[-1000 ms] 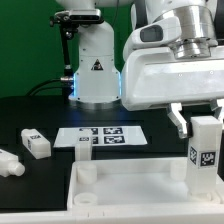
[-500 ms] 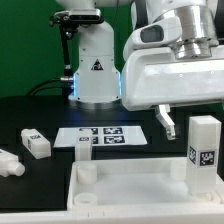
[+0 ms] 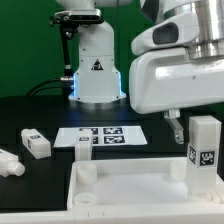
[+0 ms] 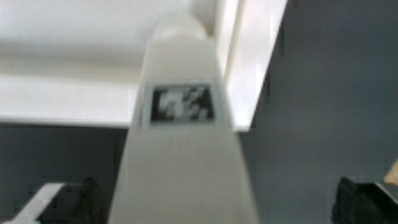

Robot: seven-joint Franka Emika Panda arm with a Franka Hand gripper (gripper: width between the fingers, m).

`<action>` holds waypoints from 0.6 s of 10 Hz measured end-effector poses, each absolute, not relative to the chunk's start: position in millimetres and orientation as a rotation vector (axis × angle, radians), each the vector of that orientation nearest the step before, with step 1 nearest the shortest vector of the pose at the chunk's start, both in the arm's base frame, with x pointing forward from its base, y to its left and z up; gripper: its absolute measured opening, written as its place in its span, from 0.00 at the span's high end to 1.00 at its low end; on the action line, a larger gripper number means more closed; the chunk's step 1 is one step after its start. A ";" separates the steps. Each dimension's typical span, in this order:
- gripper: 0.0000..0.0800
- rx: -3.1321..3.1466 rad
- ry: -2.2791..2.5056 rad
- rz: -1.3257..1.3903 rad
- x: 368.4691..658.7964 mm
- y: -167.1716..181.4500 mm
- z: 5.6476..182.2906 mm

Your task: Assemble desk

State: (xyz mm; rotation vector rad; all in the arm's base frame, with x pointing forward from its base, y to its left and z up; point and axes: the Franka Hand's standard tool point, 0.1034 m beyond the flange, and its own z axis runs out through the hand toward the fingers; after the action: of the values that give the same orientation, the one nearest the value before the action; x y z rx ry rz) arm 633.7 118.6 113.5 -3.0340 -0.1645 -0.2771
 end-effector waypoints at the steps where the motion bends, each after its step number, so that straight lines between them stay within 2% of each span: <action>1: 0.19 -3.037 -0.165 -0.145 634.0 115.0 120.0; 4: 0.20 -3.047 -0.168 -0.085 631.2 109.0 121.2; 6: 0.64 -3.049 -0.119 -0.083 631.2 109.0 121.2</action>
Offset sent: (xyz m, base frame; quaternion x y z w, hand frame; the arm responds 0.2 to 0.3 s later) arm 0.0000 0.0000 0.0000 0.0000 0.0000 0.0000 1.0000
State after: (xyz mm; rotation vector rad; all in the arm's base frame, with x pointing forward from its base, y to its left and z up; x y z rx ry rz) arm 631.2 109.0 121.2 -3.0485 -0.1194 -0.0830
